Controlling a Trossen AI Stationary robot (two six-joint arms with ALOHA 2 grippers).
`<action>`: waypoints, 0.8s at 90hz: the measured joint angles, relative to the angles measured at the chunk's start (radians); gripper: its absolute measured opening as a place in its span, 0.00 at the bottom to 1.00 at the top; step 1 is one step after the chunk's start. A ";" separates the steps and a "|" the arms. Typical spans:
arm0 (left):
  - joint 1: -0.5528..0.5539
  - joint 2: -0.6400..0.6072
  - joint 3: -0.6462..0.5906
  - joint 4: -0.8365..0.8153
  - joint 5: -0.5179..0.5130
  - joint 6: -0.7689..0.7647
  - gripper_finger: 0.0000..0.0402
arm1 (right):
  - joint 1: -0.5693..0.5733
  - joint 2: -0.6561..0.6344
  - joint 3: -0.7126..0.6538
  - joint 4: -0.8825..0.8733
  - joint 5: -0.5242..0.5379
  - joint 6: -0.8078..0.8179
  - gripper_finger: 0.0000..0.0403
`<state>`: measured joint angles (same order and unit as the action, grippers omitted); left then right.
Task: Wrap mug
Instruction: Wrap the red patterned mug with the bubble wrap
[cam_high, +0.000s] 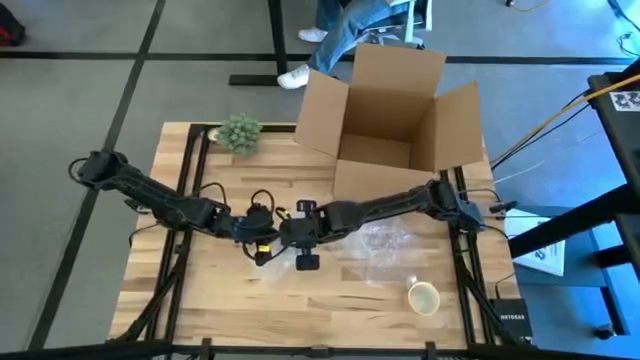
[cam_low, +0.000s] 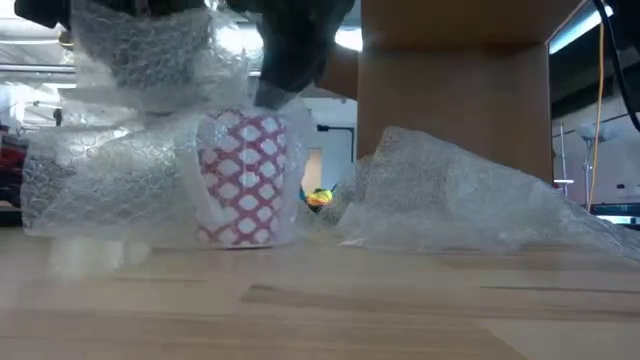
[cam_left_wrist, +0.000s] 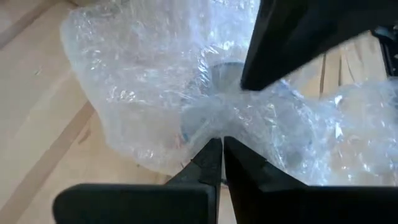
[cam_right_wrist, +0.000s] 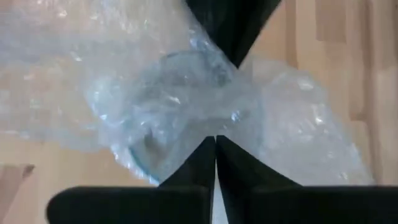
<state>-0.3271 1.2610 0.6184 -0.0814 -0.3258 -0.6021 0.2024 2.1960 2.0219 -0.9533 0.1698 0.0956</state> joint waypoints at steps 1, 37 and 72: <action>0.000 0.000 0.000 0.001 0.000 0.001 0.00 | 0.000 0.000 0.002 -0.007 0.001 -0.001 0.00; 0.000 0.000 -0.001 0.012 0.001 0.001 0.00 | 0.000 0.012 0.043 0.129 -0.106 -0.026 0.00; -0.003 -0.009 -0.001 0.015 0.022 0.005 0.00 | -0.016 0.107 -0.085 0.262 -0.125 0.038 0.00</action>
<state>-0.3306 1.2521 0.6170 -0.0662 -0.3033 -0.5972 0.1867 2.3028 1.9371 -0.6909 0.0443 0.1341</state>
